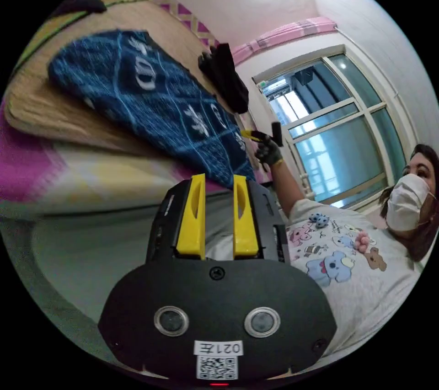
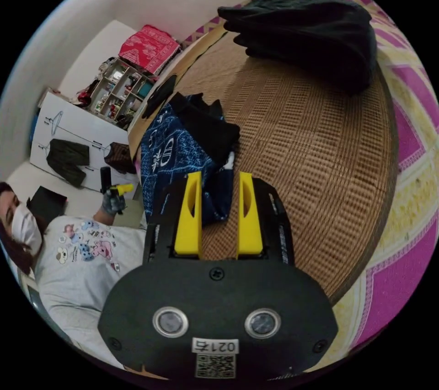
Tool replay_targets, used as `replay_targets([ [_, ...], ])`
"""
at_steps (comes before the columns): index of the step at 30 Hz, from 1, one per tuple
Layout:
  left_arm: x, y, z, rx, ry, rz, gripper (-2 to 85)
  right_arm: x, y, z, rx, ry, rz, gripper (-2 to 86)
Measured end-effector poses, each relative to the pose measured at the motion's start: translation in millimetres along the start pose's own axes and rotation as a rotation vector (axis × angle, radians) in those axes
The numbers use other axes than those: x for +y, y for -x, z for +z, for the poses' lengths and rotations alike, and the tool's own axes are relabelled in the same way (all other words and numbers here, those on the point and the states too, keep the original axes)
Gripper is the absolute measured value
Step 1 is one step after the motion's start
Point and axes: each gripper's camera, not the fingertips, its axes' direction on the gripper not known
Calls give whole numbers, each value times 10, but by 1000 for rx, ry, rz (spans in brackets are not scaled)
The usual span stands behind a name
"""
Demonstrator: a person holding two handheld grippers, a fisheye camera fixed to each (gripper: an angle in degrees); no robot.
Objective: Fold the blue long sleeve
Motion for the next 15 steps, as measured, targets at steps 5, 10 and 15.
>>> replay_targets([
  [5, 91, -144, 653, 134, 149, -67, 129, -289, -160, 170, -32, 55, 19, 115],
  [10, -6, -171, 991, 176, 247, -74, 136, -379, -164, 255, -45, 87, 7, 120],
  [15, -59, -92, 1269, 318, 273, -146, 128, -484, -198, 445, -162, 169, -8, 110],
])
